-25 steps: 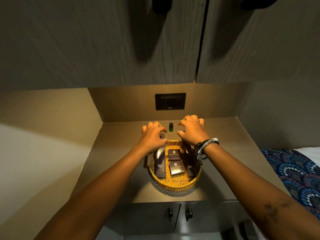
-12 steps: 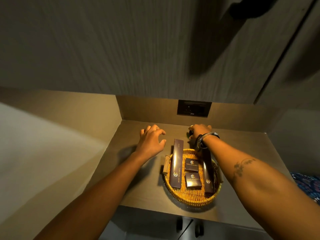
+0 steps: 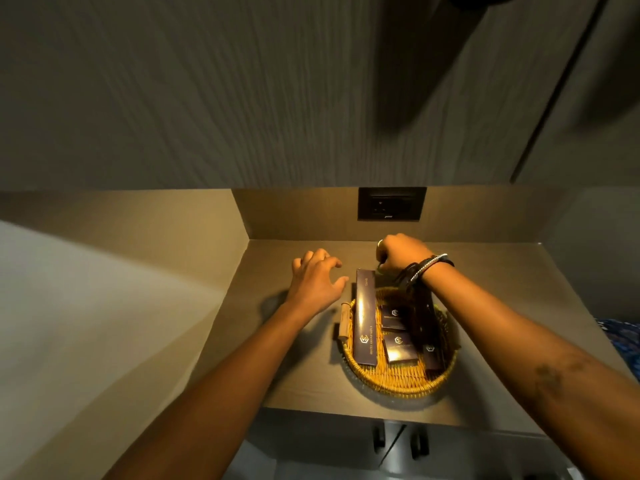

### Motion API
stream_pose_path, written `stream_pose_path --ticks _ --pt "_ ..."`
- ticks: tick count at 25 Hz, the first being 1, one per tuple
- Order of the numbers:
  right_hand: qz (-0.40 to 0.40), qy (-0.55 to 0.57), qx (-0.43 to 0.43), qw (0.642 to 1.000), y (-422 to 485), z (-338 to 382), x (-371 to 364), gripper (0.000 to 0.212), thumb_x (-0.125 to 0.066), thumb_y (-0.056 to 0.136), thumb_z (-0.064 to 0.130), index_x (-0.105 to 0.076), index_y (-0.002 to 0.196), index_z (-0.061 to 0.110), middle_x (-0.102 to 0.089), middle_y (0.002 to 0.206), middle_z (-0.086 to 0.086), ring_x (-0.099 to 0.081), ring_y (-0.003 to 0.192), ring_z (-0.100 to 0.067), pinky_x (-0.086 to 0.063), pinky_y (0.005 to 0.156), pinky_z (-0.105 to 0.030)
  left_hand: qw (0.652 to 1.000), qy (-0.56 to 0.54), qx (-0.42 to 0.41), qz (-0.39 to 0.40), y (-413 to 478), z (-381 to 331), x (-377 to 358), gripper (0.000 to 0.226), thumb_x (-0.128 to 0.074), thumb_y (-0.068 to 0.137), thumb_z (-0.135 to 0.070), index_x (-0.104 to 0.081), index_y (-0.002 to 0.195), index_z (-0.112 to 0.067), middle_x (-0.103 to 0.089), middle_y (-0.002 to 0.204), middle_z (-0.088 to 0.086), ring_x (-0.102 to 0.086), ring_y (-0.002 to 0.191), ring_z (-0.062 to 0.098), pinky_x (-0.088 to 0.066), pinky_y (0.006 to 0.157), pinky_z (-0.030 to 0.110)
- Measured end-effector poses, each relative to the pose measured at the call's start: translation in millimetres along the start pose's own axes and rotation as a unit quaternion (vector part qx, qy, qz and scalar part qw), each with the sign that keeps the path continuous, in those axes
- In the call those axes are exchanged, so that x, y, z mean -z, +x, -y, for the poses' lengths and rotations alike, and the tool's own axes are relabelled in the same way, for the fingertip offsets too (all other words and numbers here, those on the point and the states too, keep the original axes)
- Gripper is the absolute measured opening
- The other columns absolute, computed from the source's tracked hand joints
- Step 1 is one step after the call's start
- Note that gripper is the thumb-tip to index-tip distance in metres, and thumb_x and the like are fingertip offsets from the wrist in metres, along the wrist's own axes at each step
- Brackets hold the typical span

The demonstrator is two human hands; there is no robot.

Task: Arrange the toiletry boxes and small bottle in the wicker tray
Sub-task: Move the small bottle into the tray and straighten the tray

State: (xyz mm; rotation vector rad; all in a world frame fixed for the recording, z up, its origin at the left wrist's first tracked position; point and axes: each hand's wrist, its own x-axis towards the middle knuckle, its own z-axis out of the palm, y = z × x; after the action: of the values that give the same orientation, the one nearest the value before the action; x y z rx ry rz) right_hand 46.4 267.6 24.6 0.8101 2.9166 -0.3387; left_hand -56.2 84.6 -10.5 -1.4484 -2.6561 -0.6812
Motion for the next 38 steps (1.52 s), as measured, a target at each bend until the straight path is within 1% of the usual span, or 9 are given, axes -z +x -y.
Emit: stream_pose_path --ticks 5,15,19,21,23,25,29,34,38 --pt "0.065 -0.074 0.02 0.995 -31.4 4.9 -13.1 0.018 -0.07 0.083 0.018 -0.071 0.098 0.009 -0.07 0.094 -0.011 -0.064 0.081 -0.028 -0.049 0.063 -0.033 1.0 0.007 -0.002 0.02 -6.7 -8.9 -8.7 0.033 -0.063 0.089 -0.039 -0.064 0.117 -0.021 -0.056 0.118 0.001 -0.046 0.115 0.02 -0.031 0.094 0.039" --pt "0.049 -0.084 -0.017 0.995 -36.4 1.9 -41.0 0.021 -0.066 0.088 0.027 -0.07 0.098 0.009 -0.07 0.092 -0.012 -0.064 0.083 -0.028 -0.057 0.079 -0.039 0.998 0.004 0.027 0.055 -26.3 -10.7 -16.4 0.034 -0.06 0.091 -0.04 -0.064 0.118 -0.018 -0.058 0.12 0.003 -0.049 0.116 0.022 -0.032 0.094 0.041" --pt "0.002 -0.084 -0.013 0.996 -46.2 0.0 -37.6 0.029 -0.069 0.085 0.031 -0.068 0.108 0.014 -0.069 0.104 -0.007 -0.059 0.102 -0.027 -0.046 0.09 -0.041 0.997 -0.009 0.05 0.052 -27.5 -12.8 -13.2 0.039 -0.058 0.091 -0.048 -0.065 0.116 -0.018 -0.062 0.117 0.002 -0.053 0.112 0.021 -0.034 0.094 0.042" --pt "-0.059 -0.059 -0.031 0.996 -59.6 -7.4 -28.4 0.033 -0.067 0.086 0.033 -0.065 0.115 0.016 -0.066 0.112 -0.005 -0.054 0.111 -0.026 -0.043 0.094 -0.042 0.995 -0.02 0.066 0.074 -30.3 -14.0 -9.3 0.043 -0.058 0.089 -0.053 -0.065 0.113 -0.019 -0.067 0.107 0.001 -0.061 0.099 0.019 -0.039 0.093 0.042" --pt "-0.14 0.022 -0.089 0.986 -82.7 -22.4 -20.6 0.028 -0.064 0.089 0.031 -0.065 0.111 0.015 -0.067 0.109 -0.007 -0.057 0.103 -0.025 -0.048 0.088 -0.041 0.988 -0.046 0.09 0.116 -35.9 -14.3 -3.1 0.043 -0.06 0.086 -0.058 -0.064 0.105 -0.02 -0.07 0.088 -0.001 -0.068 0.072 0.016 -0.055 0.079 0.042" --pt "-0.158 0.109 -0.171 0.966 -110.7 -41.1 -20.7 0.027 -0.062 0.09 0.033 -0.065 0.107 0.011 -0.068 0.1 -0.008 -0.062 0.089 -0.023 -0.053 0.074 -0.037 0.983 -0.069 0.11 0.132 -42.8 -13.4 0.2 0.037 -0.063 0.086 -0.056 -0.062 0.091 -0.019 -0.067 0.073 0.0 -0.064 0.052 0.014 -0.058 0.063 0.04" --pt "0.022 0.124 -0.241 0.962 -147.4 -51.5 -36.8 0.033 -0.065 0.087 0.044 -0.066 0.079 0.011 -0.062 0.069 -0.002 -0.056 0.063 -0.018 -0.05 0.064 -0.033 0.979 -0.098 0.118 0.137 -51.5 -12.1 -1.2 0.037 -0.066 0.089 -0.043 -0.067 0.074 -0.009 -0.07 0.064 0.006 -0.065 0.057 0.021 -0.054 0.063 0.035" --pt "-0.066 0.174 -0.286 0.94 -139.3 -44.0 -56.3 0.029 -0.059 0.092 0.023 -0.058 0.066 0.01 -0.049 0.059 -0.003 -0.045 0.055 -0.02 -0.04 0.056 -0.029 0.971 -0.134 0.142 0.138 -49.3 -14.3 -8.1 0.039 -0.066 0.091 -0.033 -0.069 0.067 -0.002 -0.057 0.053 0.005 -0.052 0.05 0.017 -0.041 0.058 0.029" --pt "-0.085 0.198 -0.298 0.93 -120.4 -46.2 -48.9 0.033 -0.061 0.091 0.022 -0.054 0.061 0.012 -0.052 0.059 -0.004 -0.046 0.052 -0.02 -0.037 0.051 -0.026 0.972 -0.127 0.159 0.117 -31.5 -21.1 -10.3 0.034 -0.066 0.091 -0.032 -0.064 0.062 -0.014 -0.051 0.054 0.004 -0.047 0.052 0.018 -0.033 0.052 0.027"
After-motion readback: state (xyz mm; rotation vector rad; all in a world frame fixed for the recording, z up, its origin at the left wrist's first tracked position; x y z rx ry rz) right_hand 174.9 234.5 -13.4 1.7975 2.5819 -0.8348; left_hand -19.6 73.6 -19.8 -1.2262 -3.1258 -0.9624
